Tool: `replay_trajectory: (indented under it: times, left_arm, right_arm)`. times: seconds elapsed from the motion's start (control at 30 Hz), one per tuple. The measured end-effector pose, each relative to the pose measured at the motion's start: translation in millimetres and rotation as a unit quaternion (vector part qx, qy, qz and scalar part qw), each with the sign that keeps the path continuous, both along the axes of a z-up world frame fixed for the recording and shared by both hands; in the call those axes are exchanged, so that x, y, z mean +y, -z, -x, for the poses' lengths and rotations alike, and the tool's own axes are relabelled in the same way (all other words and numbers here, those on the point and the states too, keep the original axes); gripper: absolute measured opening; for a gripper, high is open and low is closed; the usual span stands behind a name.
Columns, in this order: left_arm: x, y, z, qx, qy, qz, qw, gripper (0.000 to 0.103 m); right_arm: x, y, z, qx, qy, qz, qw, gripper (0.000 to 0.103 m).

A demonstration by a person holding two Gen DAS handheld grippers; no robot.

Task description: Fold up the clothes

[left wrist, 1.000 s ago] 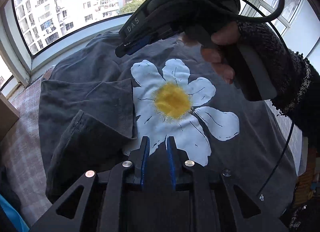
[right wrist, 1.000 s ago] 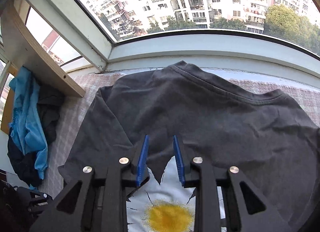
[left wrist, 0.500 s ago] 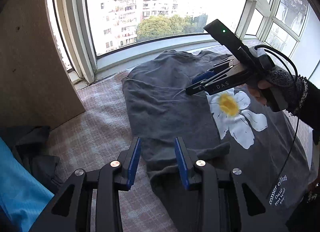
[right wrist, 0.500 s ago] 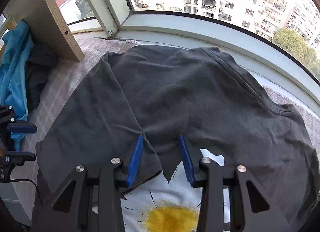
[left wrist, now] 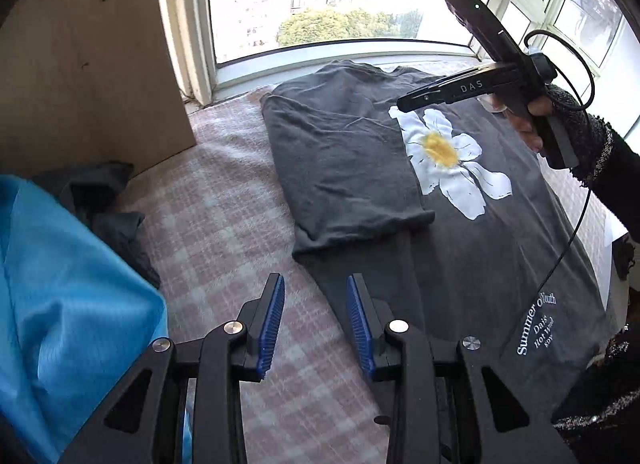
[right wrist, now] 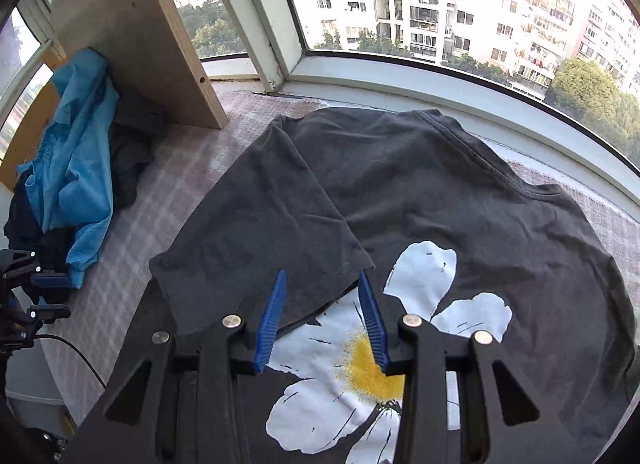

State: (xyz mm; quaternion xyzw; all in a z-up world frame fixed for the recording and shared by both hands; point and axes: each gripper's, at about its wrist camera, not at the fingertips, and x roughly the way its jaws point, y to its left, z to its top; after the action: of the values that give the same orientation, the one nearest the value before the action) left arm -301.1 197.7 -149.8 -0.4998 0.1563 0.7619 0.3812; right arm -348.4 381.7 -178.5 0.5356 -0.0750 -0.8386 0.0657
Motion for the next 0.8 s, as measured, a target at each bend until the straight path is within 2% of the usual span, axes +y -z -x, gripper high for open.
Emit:
replay_trajectory:
  times: [0.1, 0.2, 0.3, 0.4, 0.5, 0.6, 0.8]
  left_arm:
    - [-48.9, -1.3, -49.7, -0.049, -0.050, -0.005, 0.9975, 0.031]
    - [-91.9, 3.3, -114.9, -0.085, -0.104, -0.007, 0.9909, 0.031]
    - [-123.9, 17.0, -178.2, -0.116, -0.153, -0.018, 0.9812, 0.031]
    - [-137.4, 33.4, -224.9, -0.115, -0.182, -0.009, 0.9765, 0.031]
    - [-139.5, 45.8, -252.6, -0.112, -0.190, -0.020, 0.9752, 0.031]
    - [-134.4, 53.7, -267.6, -0.100, -0.178, -0.021, 0.9788, 0.031]
    - [-134.1, 61.2, -276.2, -0.095, -0.163, -0.028, 0.9816, 0.032]
  right_arm:
    - [-38.3, -4.8, 10.4, 0.007, -0.025, -0.001, 1.000, 0.038]
    - [-75.1, 6.7, 31.6, -0.012, -0.031, 0.001, 0.999, 0.038]
    - [-102.0, 21.2, 52.5, -0.038, 0.002, 0.006, 0.999, 0.038]
    - [-120.1, 33.9, 66.8, -0.073, 0.038, 0.019, 0.996, 0.038]
    - [-133.2, 44.5, 76.0, -0.107, 0.065, -0.004, 0.992, 0.038]
    - [-141.7, 50.5, 82.3, -0.122, 0.082, -0.009, 0.989, 0.038]
    - [-154.8, 62.5, 87.4, -0.149, 0.101, -0.057, 0.982, 0.038]
